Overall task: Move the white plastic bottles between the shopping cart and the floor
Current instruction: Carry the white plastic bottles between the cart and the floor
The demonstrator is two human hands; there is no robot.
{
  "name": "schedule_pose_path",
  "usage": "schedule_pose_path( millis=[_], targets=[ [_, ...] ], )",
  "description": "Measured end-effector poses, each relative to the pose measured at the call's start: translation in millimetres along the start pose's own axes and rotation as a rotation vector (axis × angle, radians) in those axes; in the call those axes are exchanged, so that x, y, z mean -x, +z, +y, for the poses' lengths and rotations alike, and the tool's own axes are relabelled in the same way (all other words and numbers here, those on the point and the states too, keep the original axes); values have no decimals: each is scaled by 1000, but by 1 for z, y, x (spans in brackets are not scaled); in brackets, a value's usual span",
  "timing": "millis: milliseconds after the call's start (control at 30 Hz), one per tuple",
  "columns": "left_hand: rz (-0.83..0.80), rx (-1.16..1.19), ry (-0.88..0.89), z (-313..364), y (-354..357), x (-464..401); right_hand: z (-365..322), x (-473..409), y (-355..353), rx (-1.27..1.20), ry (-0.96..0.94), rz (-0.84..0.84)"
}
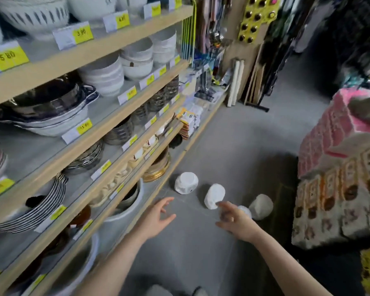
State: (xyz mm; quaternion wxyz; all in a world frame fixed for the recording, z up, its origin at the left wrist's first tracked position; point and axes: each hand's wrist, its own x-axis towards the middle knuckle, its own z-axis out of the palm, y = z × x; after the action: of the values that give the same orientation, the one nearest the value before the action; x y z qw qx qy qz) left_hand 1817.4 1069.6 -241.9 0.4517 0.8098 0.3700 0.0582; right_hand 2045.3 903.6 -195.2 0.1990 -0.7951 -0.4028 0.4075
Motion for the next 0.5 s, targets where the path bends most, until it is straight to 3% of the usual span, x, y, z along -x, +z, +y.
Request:
schedule_pose_path(
  millis=[233,500],
  targets=[
    [90,-19,-71,-12,8,-110,9,-137,-68,194,-127,-72],
    [116,-101,-129,-64,16,-264,30,-302,-91,383,-160,-187]
  ],
)
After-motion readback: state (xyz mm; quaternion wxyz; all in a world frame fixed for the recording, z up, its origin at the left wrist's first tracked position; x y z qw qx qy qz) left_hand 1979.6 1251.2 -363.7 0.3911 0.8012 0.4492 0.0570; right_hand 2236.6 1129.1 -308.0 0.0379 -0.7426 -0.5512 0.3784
